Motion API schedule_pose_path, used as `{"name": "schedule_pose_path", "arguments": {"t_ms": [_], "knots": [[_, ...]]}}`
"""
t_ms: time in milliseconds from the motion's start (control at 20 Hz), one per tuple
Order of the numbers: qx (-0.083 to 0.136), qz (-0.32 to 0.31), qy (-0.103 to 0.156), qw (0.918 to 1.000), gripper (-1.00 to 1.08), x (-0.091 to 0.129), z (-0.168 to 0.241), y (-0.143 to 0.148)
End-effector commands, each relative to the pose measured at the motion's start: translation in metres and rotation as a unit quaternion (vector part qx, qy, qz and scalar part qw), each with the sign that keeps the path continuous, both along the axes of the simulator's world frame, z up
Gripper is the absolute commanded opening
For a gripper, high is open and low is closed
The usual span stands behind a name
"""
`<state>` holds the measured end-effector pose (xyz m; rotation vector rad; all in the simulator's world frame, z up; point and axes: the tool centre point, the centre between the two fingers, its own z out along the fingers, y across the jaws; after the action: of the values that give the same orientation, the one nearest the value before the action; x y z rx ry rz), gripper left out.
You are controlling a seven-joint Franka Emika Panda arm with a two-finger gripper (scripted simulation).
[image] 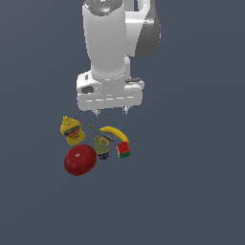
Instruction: Pick up a designated object from a clutter of objects.
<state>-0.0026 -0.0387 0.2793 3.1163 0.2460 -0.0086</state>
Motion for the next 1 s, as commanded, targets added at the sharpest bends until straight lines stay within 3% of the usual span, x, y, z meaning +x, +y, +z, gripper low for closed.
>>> {"name": "schedule_pose_path", "arguments": {"t_ms": [0, 450, 950], "knots": [[0.0, 0.021, 0.0, 0.9998, 1.0, -0.002, -0.012, -0.007], [0.003, 0.109, 0.001, 0.9941, 1.0, -0.015, -0.061, -0.035], [0.006, 0.201, 0.001, 0.9796, 1.0, -0.037, -0.11, -0.061]]}}
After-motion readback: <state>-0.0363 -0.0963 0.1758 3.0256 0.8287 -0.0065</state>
